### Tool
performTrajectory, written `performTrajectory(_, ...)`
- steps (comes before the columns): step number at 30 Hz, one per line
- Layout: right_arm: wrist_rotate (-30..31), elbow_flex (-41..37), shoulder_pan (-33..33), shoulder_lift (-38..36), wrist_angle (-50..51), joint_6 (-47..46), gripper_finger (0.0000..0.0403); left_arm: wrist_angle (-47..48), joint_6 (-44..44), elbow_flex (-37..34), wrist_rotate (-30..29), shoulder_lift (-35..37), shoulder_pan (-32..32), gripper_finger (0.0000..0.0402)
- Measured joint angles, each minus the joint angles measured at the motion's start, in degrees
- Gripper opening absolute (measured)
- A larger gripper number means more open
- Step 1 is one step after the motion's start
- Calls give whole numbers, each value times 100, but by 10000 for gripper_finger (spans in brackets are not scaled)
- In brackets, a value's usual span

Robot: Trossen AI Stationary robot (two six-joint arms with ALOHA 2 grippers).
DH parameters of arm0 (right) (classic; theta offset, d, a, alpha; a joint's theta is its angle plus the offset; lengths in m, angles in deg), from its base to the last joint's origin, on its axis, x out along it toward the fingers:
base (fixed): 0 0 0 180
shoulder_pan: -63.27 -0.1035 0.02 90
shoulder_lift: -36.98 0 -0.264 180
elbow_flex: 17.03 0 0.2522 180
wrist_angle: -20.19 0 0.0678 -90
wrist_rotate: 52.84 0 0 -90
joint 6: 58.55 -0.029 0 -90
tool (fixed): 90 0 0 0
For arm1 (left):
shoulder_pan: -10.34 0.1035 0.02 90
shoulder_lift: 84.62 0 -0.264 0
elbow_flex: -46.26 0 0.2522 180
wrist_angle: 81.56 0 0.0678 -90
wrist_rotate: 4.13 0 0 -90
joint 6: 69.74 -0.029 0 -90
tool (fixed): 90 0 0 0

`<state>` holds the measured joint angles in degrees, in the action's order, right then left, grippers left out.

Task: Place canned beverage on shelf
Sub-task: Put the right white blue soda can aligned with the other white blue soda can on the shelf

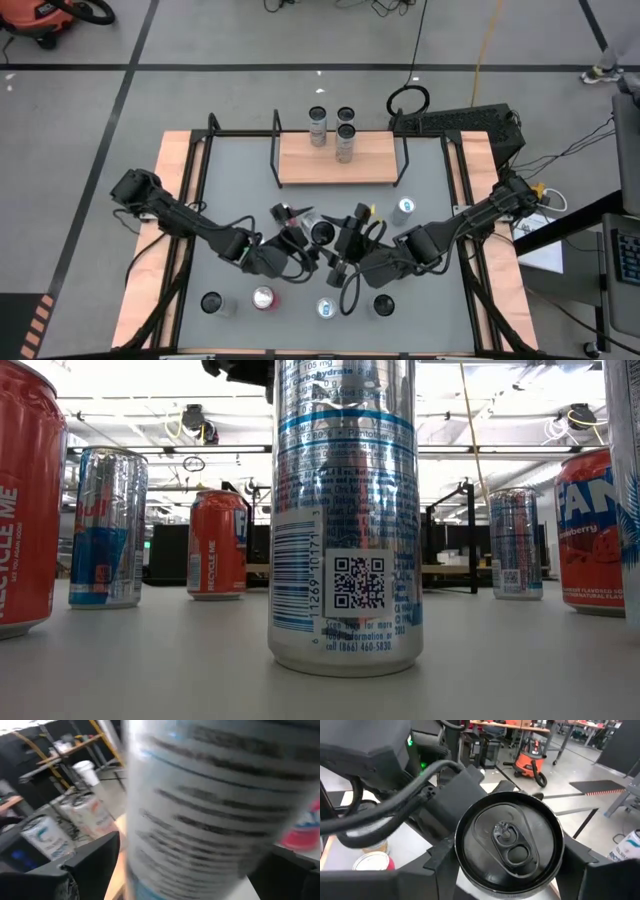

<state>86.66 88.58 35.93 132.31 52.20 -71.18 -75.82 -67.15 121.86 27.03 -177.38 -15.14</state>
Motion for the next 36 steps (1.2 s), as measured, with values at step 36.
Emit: performTrajectory(36, -634, -24, -527, -317, 1844, 95, 308, -402, -2, -7, 1348, 135, -456, 248)
